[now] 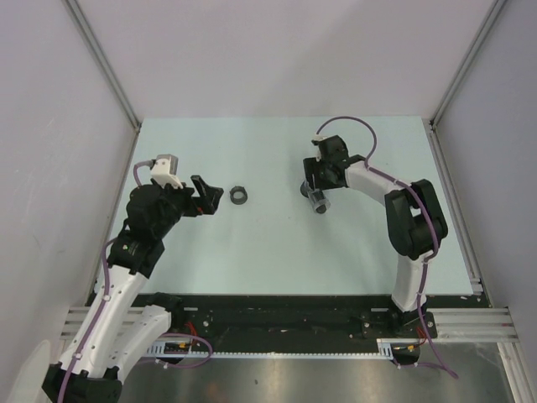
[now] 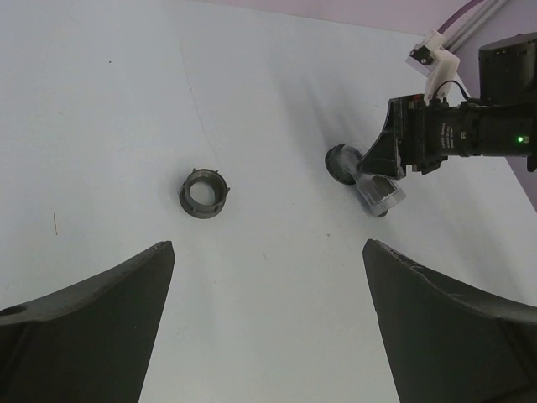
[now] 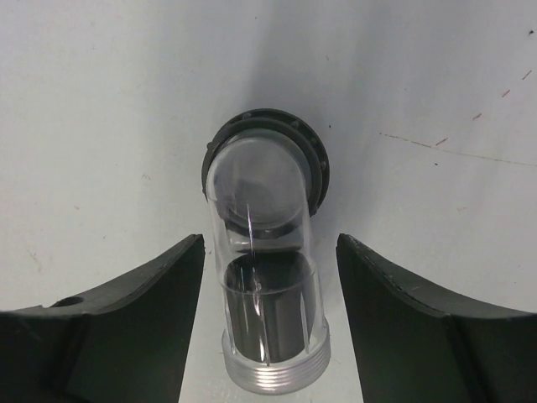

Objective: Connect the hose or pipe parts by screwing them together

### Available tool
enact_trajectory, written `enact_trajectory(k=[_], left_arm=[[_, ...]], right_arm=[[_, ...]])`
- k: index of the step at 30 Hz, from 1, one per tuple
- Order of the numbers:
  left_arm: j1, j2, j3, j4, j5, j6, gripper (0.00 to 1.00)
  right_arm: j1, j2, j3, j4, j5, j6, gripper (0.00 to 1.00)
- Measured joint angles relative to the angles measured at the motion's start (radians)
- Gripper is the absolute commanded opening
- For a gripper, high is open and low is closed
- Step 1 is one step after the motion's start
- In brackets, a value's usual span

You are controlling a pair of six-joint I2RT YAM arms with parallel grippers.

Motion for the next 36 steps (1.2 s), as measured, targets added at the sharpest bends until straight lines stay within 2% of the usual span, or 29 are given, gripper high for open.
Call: enact_trajectory(k=[6,7,10,15,18,21,24,26,29,30,31,36], left_arm=[[0.0,0.004,-0.002,0.0,0.0,-0.008,0.99],[0.0,0.004,-0.003,0.0,0.0,-0.008,0.99],[0.0,0.003,-0.008,0.0,0.0,-0.007,0.98],[0.0,-0.006,-0.016,0.0,0.0,-0.008,0.98],[0.0,-0.012,-0.018,0.0,0.0,-0.008,0.98],[0.0,-0.019,-0.019,0.0,0.0,-0.008,0.98],[-0.002,-0.023,-0.019,0.0,0.0,-0.008,0.98],[-0.003,-0.024,-0.019,0.0,0.0,-0.008,0.98],[-0.006,-0.025,-0.019,0.0,0.0,-0.008,0.98],[-0.007,-0.025,-0.019,-0.001,-0.001,-0.008,0.98],[-0.008,-0.025,-0.019,-0.001,-0.002,-0.008,0.98],[-0.01,-0.031,-0.019,-0.001,-0.01,-0.008,0.98]], right_arm=[[0.024,0.03,0.023,-0.041,0.063,-0.024,0.59],[0.025,0.031,0.023,-0.051,0.069,-0.027,0.51],[0.027,0.032,0.026,-0.074,0.082,-0.036,0.43],[0.042,0.016,0.022,-0.111,0.097,-0.042,0.42],[0.077,-0.039,-0.037,-0.124,0.105,-0.04,0.44],[0.133,-0.118,-0.123,-0.134,0.111,-0.029,0.51],[0.197,-0.204,-0.214,-0.156,0.112,-0.006,0.64],[0.23,-0.245,-0.248,-0.169,0.11,0.01,0.68],[0.237,-0.277,-0.259,-0.174,0.111,0.022,0.87],[0.235,-0.283,-0.259,-0.173,0.111,0.029,0.96],[0.233,-0.29,-0.259,-0.172,0.109,0.029,0.99],[0.227,-0.295,-0.259,-0.167,0.081,0.021,1.0]])
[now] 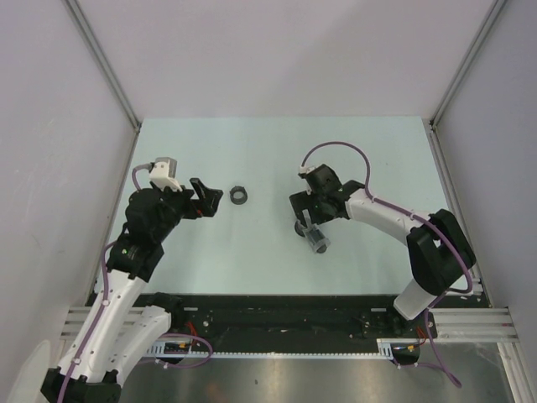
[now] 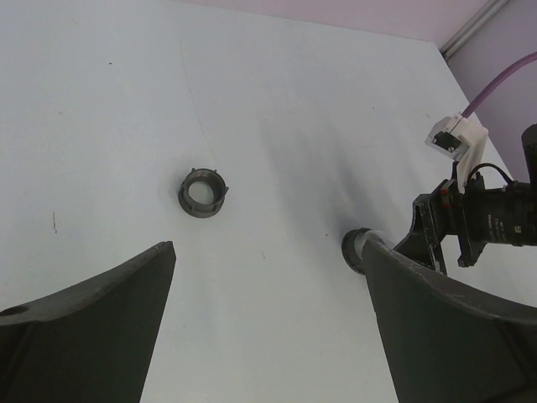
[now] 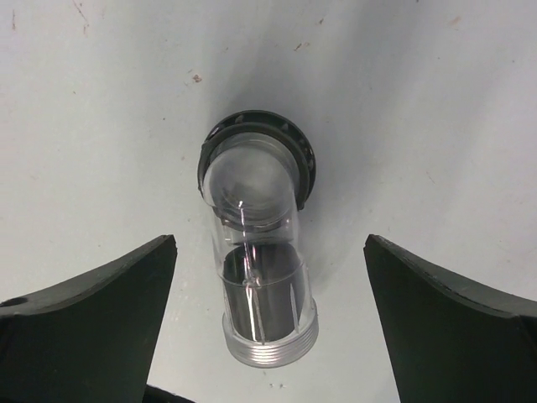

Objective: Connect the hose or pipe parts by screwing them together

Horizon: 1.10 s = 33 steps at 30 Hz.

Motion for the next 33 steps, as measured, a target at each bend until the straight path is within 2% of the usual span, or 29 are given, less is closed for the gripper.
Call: enact_trajectory(k=[8,20,24,27,30,33], left_arm=[[-0.002,-0.003,0.0,0.0,-0.005,0.0,0.98],[-0.003,0.002,0.0,-0.002,-0.012,0.0,0.98],[-0.003,0.005,0.0,-0.003,-0.014,0.0,0.98],[-0.003,0.009,0.0,-0.003,-0.016,0.0,0.98],[-0.003,0.011,0.0,-0.005,-0.017,0.0,0.98],[-0.003,0.011,0.0,-0.007,-0.023,0.0,0.98]], right_arm=[[0.004,0.082,0.051,0.003,-0.016,-0.045,0.92],[0.034,0.248,0.124,0.003,0.046,-0.079,0.83],[0.041,0.261,0.138,0.003,0.053,-0.083,0.77],[0.045,0.262,0.14,0.003,0.061,-0.083,0.78],[0.05,0.263,0.14,0.001,0.066,-0.083,0.86],[0.052,0.263,0.14,-0.004,0.068,-0.081,0.9]])
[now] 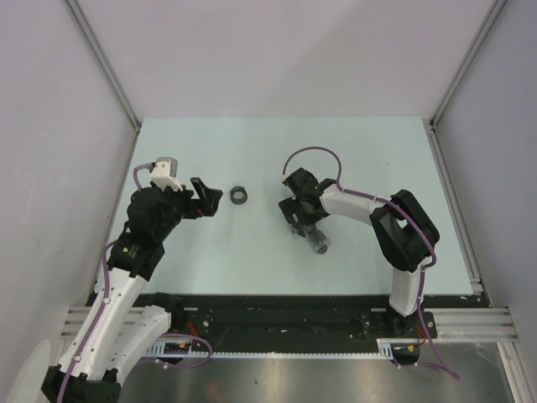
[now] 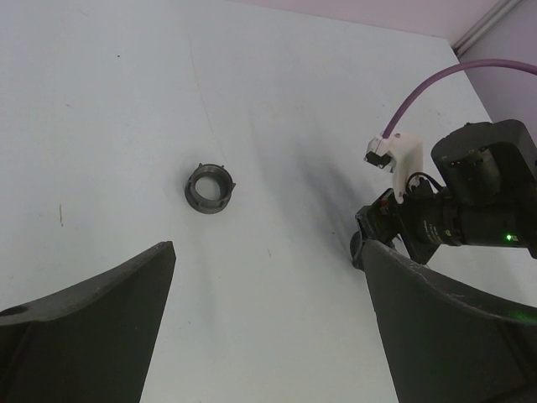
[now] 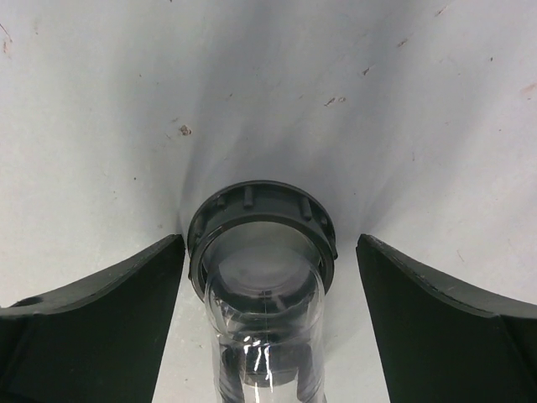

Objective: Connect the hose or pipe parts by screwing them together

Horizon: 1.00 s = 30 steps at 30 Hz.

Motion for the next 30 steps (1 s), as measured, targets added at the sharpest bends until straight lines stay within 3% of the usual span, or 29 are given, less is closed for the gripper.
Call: enact_trajectory(k=[7,14,20,30], left_arm=[[0.0,0.0,0.0,0.0,-0.002,0.0,0.98],[0.0,0.0,0.0,0.0,-0.006,0.0,0.98],[0.0,0.012,0.0,-0.002,-0.006,0.001,0.97],[0.0,0.116,0.0,-0.055,-0.006,0.001,0.95]], right_arm=[[0.001,0.0,0.0,-0.021,-0.006,-0.002,0.81],[0.001,0.0,0.001,-0.027,-0.009,-0.002,0.65],[0.0,-0.01,0.003,-0.027,-0.013,-0.001,0.59],[-0.016,-0.273,0.003,0.019,-0.033,-0.002,0.58]])
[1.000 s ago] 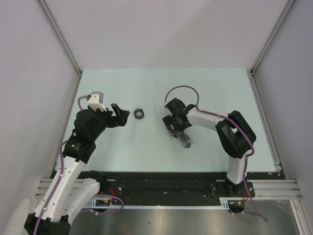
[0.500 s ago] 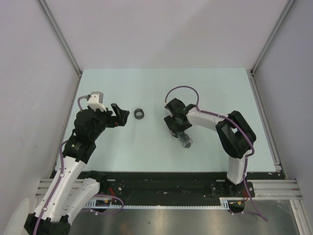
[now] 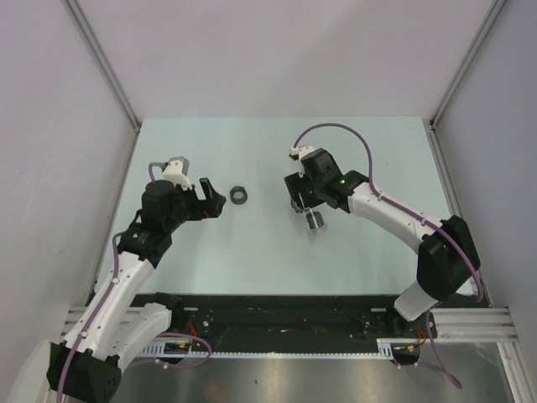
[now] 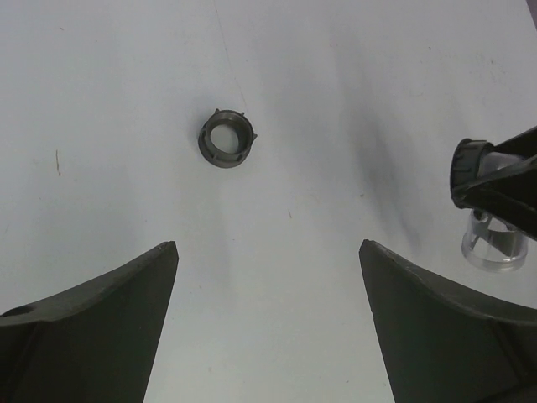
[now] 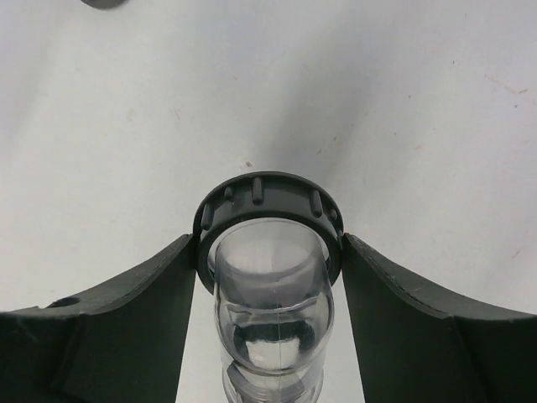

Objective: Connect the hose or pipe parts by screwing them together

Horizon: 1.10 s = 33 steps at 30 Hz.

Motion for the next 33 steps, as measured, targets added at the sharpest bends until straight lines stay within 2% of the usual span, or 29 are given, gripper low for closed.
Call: enact_trajectory(k=[5,12,13,16,24,30,33], left_arm=[[0.0,0.038,0.004,-0.005,0.042,-0.013,0.89],[0.0,0.107,0.077,0.005,0.287,-0.122,0.76],[0.0,0.11,0.093,0.009,0.316,-0.136,0.7],[0.0,0.111,0.127,0.045,0.393,-0.18,0.58],[-0.04,0.146,0.121,0.209,0.546,-0.314,0.55],[-0.157,0.196,0.114,0.29,0.552,-0.364,0.54],[-0.188,0.194,0.067,0.385,0.547,-0.414,0.53]], right_arm=[[-0.015,-0.093,-0.001,0.019,-0.072,0.01,0.56],[-0.064,-0.274,-0.021,0.143,-0.346,0.058,0.56],[-0.074,-0.29,-0.022,0.166,-0.392,0.069,0.56],[-0.117,-0.322,-0.024,0.258,-0.556,0.136,0.55],[-0.15,-0.333,-0.089,0.434,-0.763,0.266,0.53],[-0.154,-0.341,-0.196,0.645,-0.822,0.418,0.52],[-0.154,-0.352,-0.222,0.707,-0.822,0.46,0.52]])
